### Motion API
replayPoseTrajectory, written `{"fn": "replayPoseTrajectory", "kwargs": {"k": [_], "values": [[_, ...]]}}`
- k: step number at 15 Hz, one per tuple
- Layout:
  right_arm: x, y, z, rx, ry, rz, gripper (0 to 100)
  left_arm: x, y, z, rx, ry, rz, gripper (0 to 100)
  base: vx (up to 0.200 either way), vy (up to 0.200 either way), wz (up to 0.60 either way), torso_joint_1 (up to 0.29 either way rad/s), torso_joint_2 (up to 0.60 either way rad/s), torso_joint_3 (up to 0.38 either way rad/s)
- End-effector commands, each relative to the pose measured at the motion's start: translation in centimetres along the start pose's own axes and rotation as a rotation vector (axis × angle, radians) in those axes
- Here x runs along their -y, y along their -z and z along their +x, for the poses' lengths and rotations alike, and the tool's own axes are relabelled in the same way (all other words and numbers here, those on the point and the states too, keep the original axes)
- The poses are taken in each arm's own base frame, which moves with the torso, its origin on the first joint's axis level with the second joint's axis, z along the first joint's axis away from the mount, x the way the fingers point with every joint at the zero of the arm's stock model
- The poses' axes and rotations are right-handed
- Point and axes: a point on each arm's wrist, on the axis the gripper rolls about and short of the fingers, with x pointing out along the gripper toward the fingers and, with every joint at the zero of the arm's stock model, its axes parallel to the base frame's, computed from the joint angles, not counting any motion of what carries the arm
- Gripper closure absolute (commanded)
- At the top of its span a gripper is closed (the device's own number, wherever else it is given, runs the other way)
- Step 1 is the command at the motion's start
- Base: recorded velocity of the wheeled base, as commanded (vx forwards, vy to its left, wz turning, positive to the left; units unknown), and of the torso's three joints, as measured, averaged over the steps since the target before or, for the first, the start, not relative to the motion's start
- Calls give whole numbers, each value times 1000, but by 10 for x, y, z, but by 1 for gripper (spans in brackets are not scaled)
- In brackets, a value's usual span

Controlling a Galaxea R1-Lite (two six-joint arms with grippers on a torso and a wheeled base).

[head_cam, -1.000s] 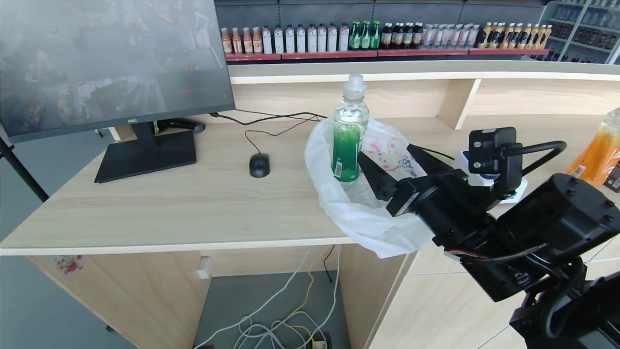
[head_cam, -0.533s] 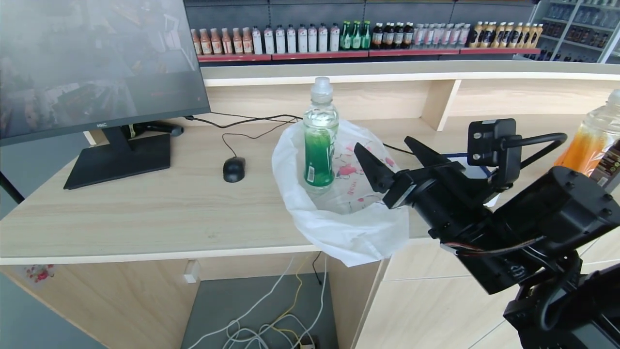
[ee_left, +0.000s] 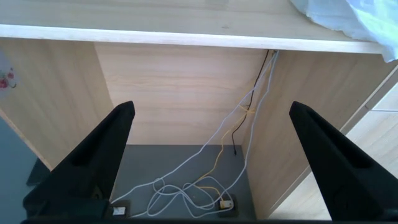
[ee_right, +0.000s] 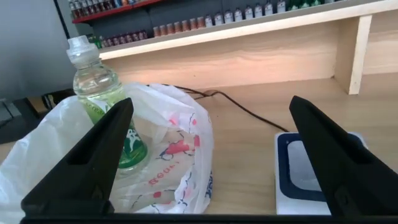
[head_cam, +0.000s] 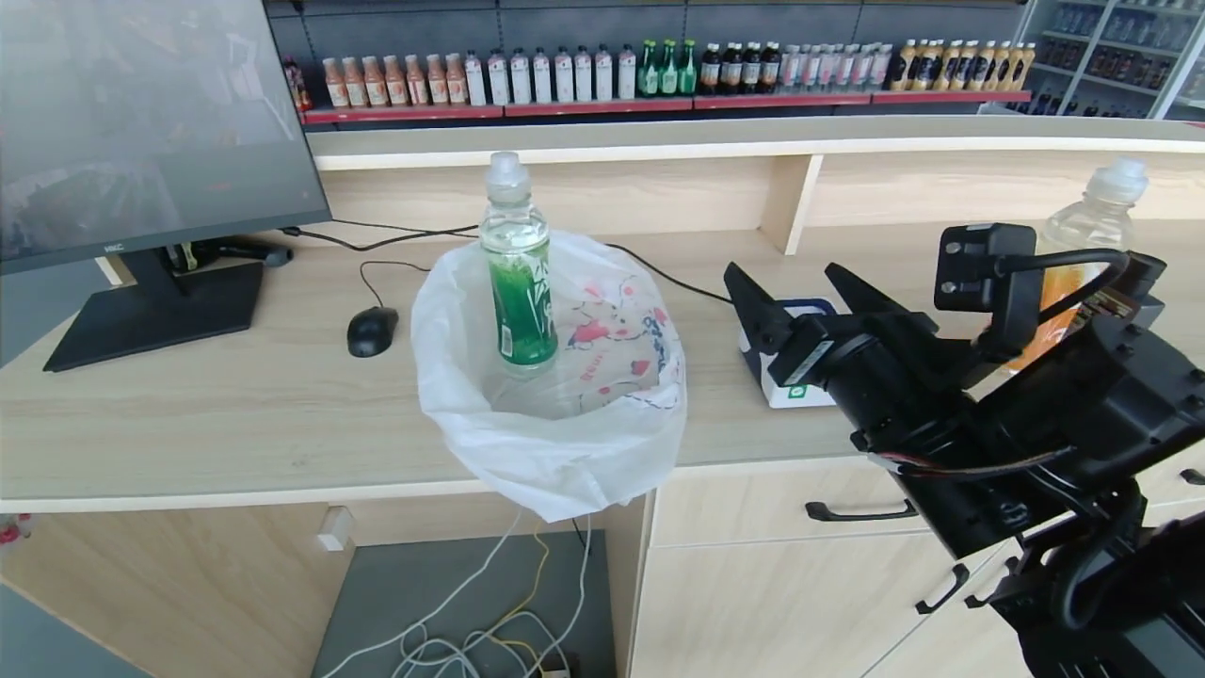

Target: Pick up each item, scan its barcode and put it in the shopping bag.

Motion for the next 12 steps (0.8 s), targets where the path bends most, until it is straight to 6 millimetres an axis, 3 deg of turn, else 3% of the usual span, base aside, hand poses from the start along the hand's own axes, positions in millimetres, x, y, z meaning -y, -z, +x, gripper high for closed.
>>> {"fn": "replayPoseTrajectory", "kwargs": {"k": [1, 12], "values": [[-1, -1, 0, 4, -1, 1, 0, 0, 0, 0, 1, 0, 0, 0, 0, -200, 0, -2, 2, 2], [8, 6, -2, -26, 29, -25, 0, 0, 0, 0, 1, 0, -2, 0, 0, -200, 0, 3, 2, 2]]}}
